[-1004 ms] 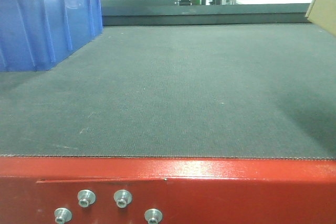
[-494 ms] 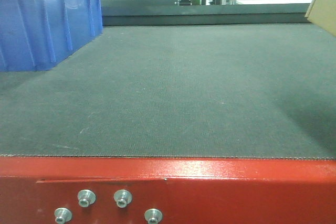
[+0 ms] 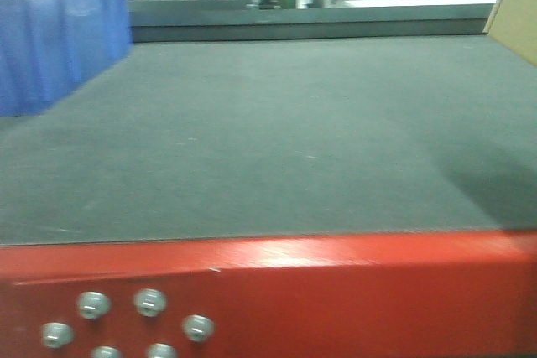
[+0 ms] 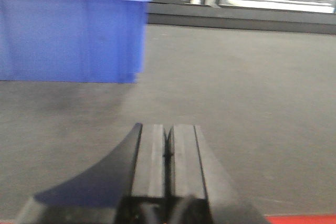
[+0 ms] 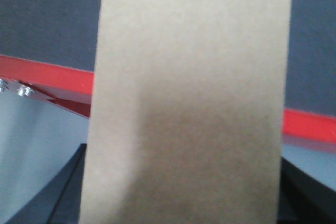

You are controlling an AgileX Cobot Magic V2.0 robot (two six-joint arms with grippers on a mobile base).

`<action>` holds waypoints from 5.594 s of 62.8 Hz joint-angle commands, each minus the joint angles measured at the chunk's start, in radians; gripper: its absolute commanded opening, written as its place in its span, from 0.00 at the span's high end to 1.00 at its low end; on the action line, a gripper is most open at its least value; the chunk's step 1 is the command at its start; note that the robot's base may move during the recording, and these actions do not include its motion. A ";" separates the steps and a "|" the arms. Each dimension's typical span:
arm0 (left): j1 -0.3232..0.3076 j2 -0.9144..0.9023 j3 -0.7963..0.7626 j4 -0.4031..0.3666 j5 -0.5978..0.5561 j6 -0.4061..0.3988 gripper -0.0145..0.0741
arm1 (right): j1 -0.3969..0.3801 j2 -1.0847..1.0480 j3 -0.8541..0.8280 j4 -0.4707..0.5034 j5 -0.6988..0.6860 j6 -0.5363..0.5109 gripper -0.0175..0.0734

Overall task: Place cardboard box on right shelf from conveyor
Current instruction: 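Hold the box in the right gripper and turn away from the conveyor, then drive to the steel shelf rack carrying the box in the right gripper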

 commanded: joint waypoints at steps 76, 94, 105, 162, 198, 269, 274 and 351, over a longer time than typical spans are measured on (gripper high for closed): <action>0.006 -0.010 -0.003 -0.009 -0.091 -0.007 0.97 | -0.006 0.001 -0.025 0.004 -0.060 -0.004 0.59; 0.015 -0.010 -0.003 -0.009 -0.091 -0.007 0.97 | -0.006 0.001 -0.025 0.004 -0.060 -0.004 0.59; 0.015 -0.010 -0.003 -0.009 -0.091 -0.007 0.97 | -0.006 0.001 -0.025 0.004 -0.060 -0.004 0.59; 0.015 -0.010 -0.003 -0.009 -0.091 -0.007 0.97 | -0.006 0.001 -0.025 0.005 -0.060 -0.004 0.59; 0.015 -0.010 -0.003 -0.009 -0.091 -0.007 0.97 | -0.006 0.001 -0.025 0.005 -0.059 -0.004 0.59; 0.015 -0.010 -0.003 -0.009 -0.091 -0.007 0.97 | -0.006 -0.001 -0.025 0.005 -0.060 -0.004 0.59; 0.015 -0.010 -0.003 -0.009 -0.091 -0.007 0.97 | -0.006 -0.001 -0.025 0.005 -0.060 -0.004 0.59; 0.015 -0.010 -0.003 -0.009 -0.091 -0.007 0.97 | -0.006 -0.001 -0.025 0.005 -0.060 -0.004 0.59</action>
